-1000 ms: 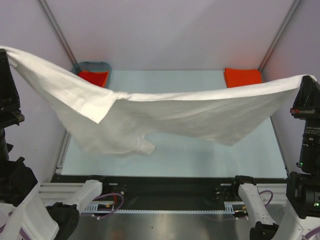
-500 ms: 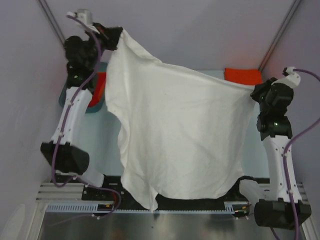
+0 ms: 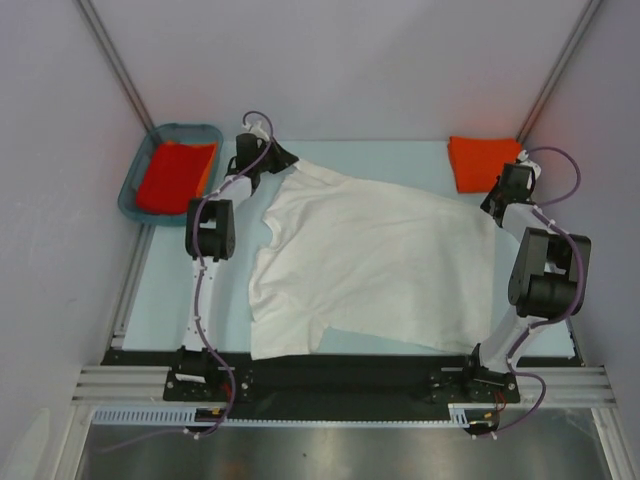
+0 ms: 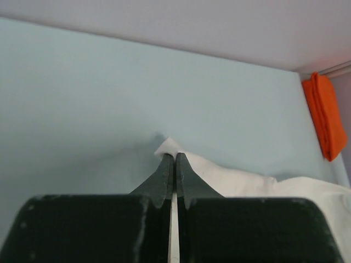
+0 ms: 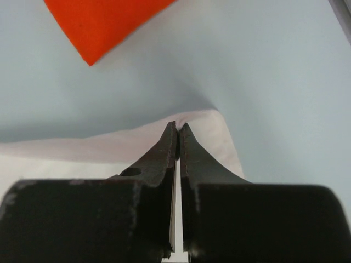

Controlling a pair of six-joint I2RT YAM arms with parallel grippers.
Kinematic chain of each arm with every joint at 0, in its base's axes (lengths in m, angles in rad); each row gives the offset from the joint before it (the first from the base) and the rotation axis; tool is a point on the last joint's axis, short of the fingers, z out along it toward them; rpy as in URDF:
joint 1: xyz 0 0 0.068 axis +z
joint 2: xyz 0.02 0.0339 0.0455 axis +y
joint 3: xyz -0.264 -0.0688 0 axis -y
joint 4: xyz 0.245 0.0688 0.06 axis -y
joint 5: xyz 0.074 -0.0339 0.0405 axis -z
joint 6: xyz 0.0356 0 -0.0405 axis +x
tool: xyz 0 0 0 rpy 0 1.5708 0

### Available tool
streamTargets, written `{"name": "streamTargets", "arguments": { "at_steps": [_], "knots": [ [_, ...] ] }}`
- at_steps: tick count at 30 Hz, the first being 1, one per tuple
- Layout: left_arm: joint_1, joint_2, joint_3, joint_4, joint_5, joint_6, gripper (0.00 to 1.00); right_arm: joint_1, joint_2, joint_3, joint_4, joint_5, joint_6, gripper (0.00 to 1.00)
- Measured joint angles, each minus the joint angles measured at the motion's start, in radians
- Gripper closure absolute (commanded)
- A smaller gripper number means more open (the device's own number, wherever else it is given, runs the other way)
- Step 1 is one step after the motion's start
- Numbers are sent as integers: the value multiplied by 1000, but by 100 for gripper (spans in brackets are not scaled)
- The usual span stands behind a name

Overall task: Fold and stack the t-shirts
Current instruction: Flatten the tshirt out, then fold the tshirt

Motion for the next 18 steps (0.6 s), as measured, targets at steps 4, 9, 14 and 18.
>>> {"name": "streamTargets", "arguments": {
  "at_steps": [4,9,14,18],
  "knots": [
    [-6,-11,0,63,0,-71,100,-12,32,66,-31,-24,-23,100],
    [-24,-60,0,96,7,-116,100,-16,40,159,-103,-44,-25,100],
    [-47,-202,-110,27,-18,-130,100,-46,73,245,-233,-104,-10,100],
    [-55,-359,-233,-79,-52,-153,100,-69,88,274,-339,-147,14,100]
  ]
}}
